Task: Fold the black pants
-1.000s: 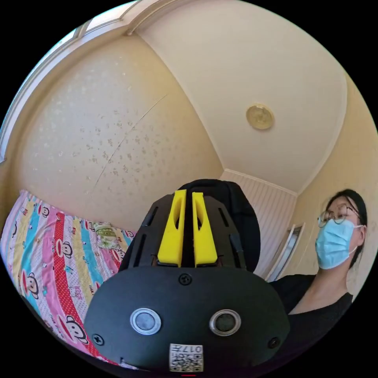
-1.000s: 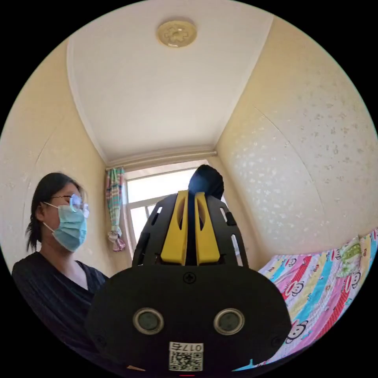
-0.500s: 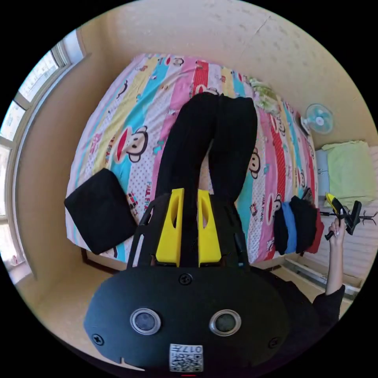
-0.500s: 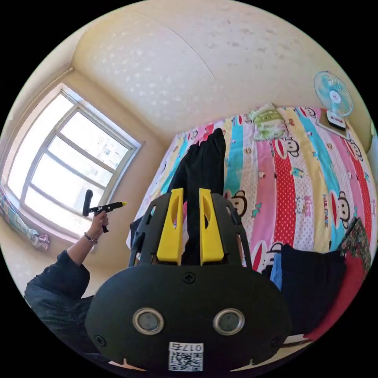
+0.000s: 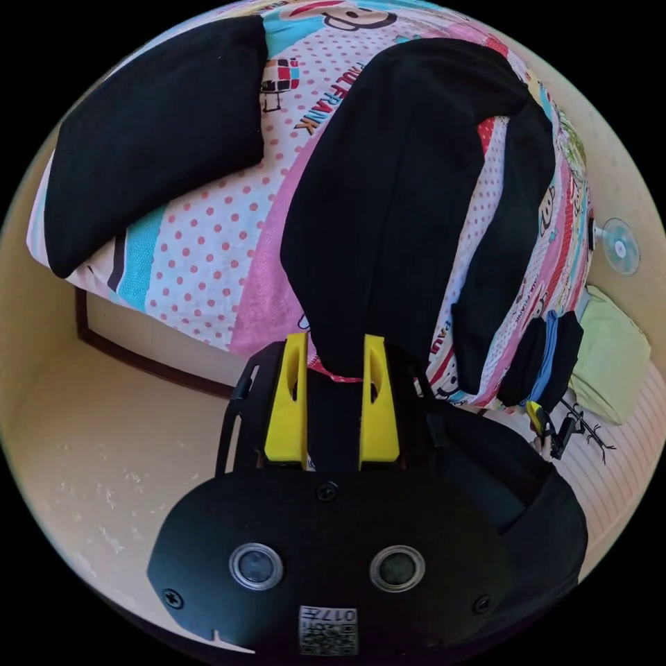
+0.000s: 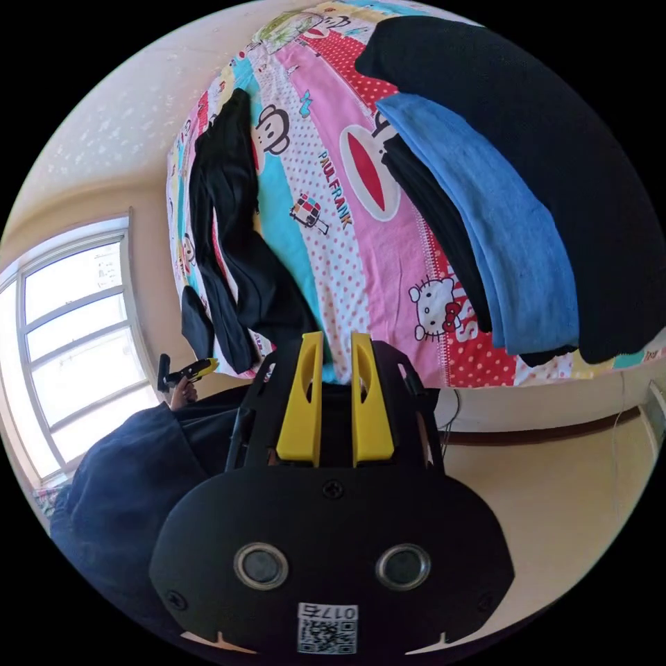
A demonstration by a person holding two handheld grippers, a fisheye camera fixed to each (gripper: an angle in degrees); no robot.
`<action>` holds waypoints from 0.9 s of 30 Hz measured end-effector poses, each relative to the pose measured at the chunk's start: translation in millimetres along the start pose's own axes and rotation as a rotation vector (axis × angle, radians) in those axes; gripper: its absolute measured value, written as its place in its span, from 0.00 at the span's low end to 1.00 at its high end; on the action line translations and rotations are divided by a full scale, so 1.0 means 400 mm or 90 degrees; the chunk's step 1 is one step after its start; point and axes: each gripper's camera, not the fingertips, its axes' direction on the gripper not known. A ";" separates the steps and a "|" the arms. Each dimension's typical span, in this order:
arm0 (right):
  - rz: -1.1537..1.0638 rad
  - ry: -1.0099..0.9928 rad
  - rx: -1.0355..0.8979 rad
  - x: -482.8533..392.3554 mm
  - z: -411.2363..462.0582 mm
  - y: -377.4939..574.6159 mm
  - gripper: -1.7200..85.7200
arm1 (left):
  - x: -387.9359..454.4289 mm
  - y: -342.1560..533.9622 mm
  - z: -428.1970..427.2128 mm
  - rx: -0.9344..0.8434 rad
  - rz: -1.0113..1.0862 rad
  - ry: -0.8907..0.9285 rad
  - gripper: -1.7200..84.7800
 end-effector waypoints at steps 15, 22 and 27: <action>0.078 0.072 -0.009 0.052 -0.227 0.117 0.10 | -0.235 -0.142 0.020 -0.036 -0.035 0.250 0.08; 0.131 0.019 0.007 0.123 -0.276 0.171 0.10 | -0.447 0.020 -0.103 0.017 0.022 0.284 0.07; 0.136 0.026 -0.021 0.179 -0.286 0.207 0.10 | -0.589 0.063 -0.057 -0.038 -0.083 0.226 0.08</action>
